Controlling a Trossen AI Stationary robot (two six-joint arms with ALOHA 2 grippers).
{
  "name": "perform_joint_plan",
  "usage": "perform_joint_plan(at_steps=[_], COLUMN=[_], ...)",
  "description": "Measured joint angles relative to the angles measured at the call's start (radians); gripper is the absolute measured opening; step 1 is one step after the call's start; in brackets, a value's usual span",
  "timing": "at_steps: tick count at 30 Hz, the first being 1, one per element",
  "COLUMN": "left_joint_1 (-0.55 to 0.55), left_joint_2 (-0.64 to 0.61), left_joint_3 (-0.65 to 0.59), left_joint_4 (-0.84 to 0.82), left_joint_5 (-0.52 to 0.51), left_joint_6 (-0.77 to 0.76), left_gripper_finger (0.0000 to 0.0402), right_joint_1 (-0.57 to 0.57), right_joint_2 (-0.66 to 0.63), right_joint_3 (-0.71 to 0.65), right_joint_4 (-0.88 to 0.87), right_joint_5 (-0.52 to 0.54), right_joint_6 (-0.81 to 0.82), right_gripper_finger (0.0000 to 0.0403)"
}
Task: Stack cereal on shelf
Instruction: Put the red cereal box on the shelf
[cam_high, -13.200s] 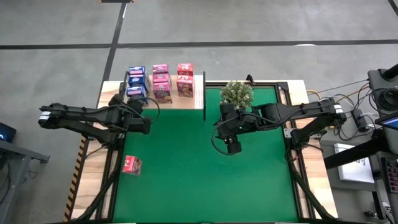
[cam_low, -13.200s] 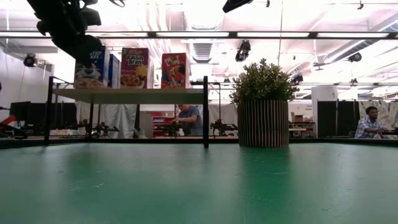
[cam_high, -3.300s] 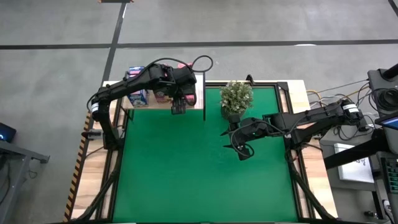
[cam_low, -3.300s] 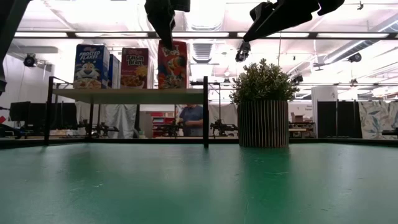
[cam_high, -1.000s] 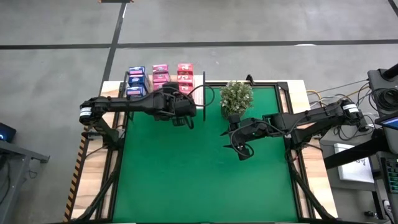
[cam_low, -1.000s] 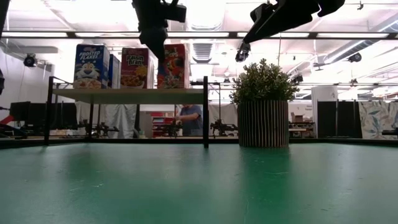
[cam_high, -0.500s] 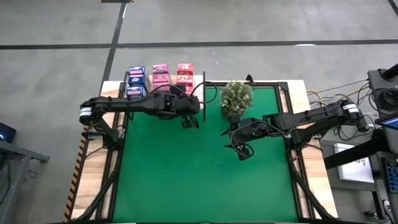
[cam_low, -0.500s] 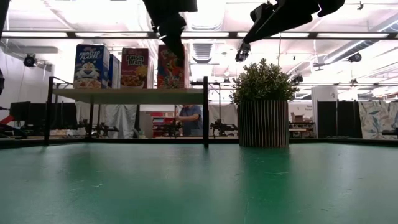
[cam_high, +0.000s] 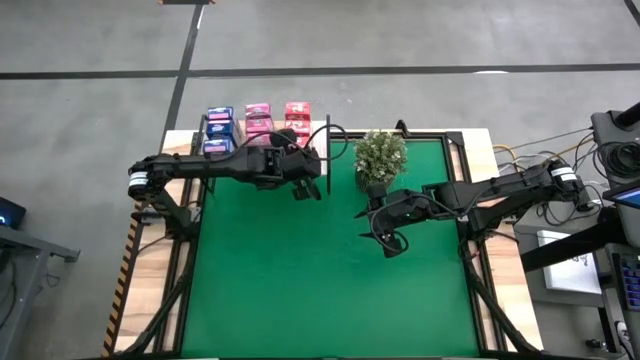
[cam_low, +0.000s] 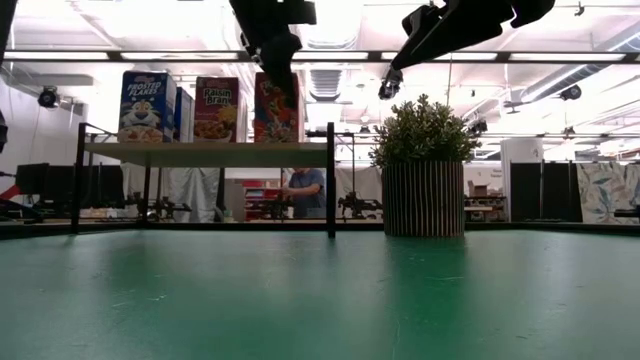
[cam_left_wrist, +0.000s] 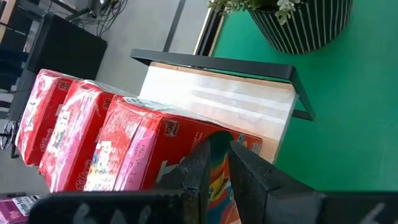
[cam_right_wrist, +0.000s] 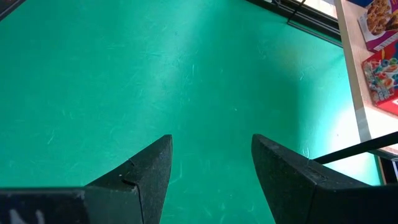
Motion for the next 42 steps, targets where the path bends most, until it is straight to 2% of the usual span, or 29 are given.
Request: perform_joint_plan(at_steps=[11,19,29,42], left_joint_1=[-0.021,-0.067,-0.013,-0.003], left_joint_2=[-0.002,-0.022,-0.022,-0.022], left_joint_3=[0.000,0.006,0.006,0.006], left_joint_4=[-0.014,-0.240,-0.232,-0.232], left_joint_5=[0.001,0.002,-0.002,-0.002], left_joint_6=[0.024,0.084,0.088,0.087], left_gripper_finger=[0.0040,0.0040,0.0040,0.0040], right_joint_1=[0.000,0.000,0.000,0.000], right_joint_2=[0.000,0.000,0.000,0.000], right_joint_3=[0.000,0.000,0.000,0.000], right_joint_4=[0.000,0.000,0.002,0.002], right_joint_5=[0.000,0.000,0.000,0.000], right_joint_6=[-0.007,-0.007,-0.007,-0.008], right_gripper_finger=[0.0210,0.0210,0.0210,0.0210])
